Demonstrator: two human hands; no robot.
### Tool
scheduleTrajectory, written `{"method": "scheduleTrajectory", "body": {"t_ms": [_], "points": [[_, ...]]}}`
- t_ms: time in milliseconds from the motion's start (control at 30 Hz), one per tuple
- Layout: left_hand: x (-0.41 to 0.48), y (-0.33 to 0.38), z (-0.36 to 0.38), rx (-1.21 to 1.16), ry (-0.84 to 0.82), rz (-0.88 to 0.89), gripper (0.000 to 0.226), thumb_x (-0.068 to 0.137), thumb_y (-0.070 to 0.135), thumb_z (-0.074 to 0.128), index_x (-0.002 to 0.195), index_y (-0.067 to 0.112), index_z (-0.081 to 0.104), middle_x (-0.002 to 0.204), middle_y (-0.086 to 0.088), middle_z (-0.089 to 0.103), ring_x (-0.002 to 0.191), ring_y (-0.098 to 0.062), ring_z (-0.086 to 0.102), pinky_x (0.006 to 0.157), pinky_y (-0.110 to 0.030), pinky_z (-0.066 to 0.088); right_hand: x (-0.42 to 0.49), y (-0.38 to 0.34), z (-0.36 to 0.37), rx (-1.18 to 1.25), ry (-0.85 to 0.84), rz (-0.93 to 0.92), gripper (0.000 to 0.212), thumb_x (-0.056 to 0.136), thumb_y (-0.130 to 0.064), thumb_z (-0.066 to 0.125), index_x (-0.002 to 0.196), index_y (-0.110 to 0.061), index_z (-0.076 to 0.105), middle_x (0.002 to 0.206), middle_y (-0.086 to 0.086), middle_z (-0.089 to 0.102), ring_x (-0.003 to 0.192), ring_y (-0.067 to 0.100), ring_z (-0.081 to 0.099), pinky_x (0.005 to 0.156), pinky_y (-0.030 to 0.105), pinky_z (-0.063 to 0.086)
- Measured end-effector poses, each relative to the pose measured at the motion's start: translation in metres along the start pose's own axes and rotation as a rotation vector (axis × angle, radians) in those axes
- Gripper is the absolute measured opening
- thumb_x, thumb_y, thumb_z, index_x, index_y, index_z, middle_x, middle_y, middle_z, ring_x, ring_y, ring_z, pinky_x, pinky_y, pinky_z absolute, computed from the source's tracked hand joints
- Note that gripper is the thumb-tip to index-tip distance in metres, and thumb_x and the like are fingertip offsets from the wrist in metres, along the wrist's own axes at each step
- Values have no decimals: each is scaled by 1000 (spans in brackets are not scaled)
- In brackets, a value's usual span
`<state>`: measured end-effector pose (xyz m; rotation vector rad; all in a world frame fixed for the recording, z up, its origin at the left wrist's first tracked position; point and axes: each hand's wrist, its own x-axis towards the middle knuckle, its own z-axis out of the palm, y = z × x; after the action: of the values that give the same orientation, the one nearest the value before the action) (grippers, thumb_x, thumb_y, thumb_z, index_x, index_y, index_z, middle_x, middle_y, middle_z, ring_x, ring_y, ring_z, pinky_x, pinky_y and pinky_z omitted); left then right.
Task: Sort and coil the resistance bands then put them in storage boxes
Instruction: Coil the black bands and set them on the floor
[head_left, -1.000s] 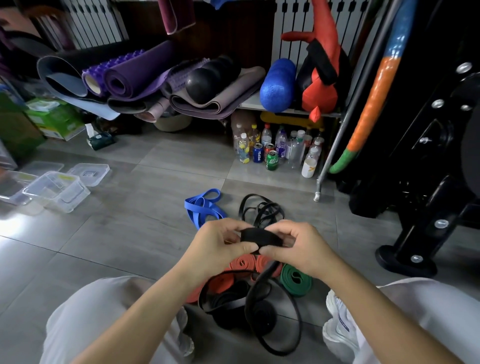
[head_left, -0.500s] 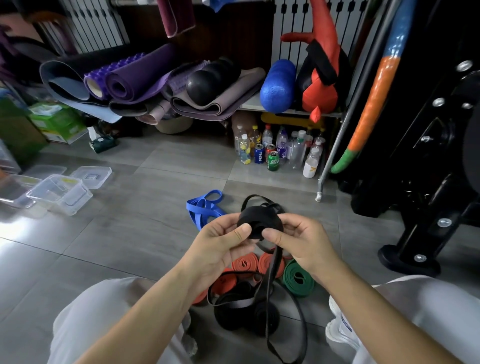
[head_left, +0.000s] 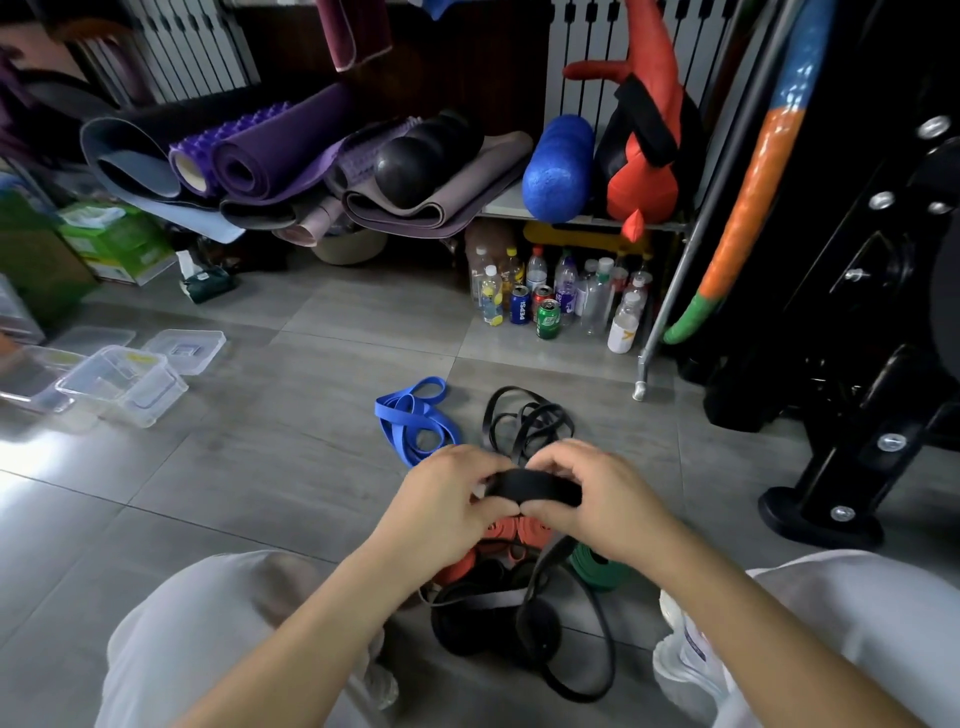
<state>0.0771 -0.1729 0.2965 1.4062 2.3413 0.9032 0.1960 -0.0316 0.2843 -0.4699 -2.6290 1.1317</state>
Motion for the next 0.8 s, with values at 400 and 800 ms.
{"method": "scheduleTrajectory", "body": {"t_ms": [400, 800], "points": [[2, 6, -9, -1317, 41, -286, 36, 73, 9, 63, 108, 3, 64, 96, -10, 72, 90, -17, 69, 73, -22, 55, 3, -7, 8, 777, 56, 31, 25, 65, -15, 73, 87, -28, 71, 82, -10, 74, 81, 4, 67, 76, 19, 53], [10, -6, 4, -40, 55, 49, 65, 73, 23, 77, 131, 26, 49, 121, 11, 54, 109, -6, 48, 89, -16, 35, 0, 9, -3, -153, 30, 82, 17, 79, -33, 72, 94, -25, 71, 83, -3, 70, 80, 17, 65, 69, 35, 52]]}}
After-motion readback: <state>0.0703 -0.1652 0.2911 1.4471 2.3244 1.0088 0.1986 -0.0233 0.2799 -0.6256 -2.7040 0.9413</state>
